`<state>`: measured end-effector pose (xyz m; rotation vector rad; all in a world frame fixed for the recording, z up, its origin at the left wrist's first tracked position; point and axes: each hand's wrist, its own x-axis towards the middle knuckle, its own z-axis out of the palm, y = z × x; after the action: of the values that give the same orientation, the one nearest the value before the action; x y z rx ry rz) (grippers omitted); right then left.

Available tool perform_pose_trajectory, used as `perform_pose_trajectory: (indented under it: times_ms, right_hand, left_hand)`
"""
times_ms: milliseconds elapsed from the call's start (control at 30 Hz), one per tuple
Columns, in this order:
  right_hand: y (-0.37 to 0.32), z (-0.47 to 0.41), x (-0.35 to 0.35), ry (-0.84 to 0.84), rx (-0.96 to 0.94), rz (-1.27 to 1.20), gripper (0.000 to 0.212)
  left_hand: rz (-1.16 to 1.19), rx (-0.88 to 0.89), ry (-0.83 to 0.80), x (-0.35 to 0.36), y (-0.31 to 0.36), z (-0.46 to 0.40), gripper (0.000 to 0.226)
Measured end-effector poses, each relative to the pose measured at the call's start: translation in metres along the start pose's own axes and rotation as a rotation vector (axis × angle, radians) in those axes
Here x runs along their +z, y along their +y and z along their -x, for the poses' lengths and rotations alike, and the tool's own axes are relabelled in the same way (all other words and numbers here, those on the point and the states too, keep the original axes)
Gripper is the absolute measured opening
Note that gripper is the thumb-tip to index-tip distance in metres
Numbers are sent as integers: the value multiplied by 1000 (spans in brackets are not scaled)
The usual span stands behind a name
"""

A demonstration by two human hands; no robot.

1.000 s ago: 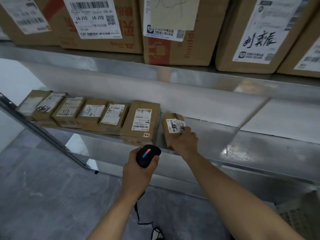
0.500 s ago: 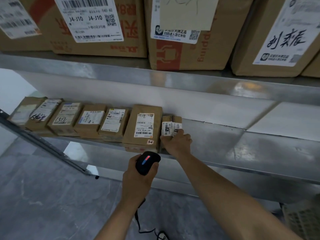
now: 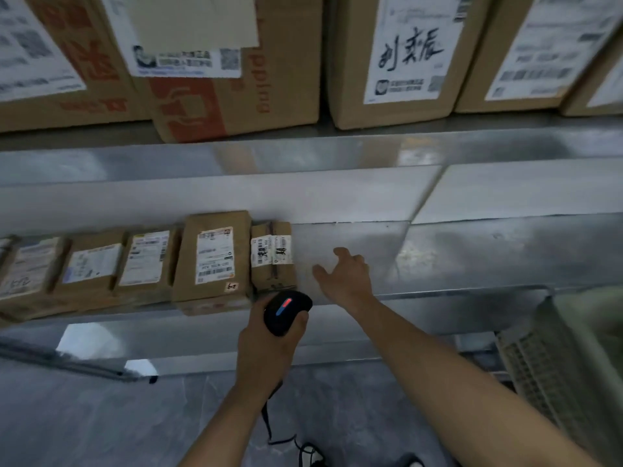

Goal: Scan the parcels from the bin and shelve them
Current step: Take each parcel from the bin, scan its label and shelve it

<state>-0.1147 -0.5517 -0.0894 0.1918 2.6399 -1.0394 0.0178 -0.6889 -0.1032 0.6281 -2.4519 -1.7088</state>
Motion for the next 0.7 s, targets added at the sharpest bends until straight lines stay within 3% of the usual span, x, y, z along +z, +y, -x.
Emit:
perform_pose_trajectory:
  times_ms: [400, 700]
  right_hand:
    - [167, 38, -130, 257, 213, -63, 66]
    - [306, 88, -226, 420, 482, -214, 70]
  left_hand:
    - [-127, 202, -371, 150, 76, 18, 48]
    - [-209, 349, -646, 288, 128, 64, 51]
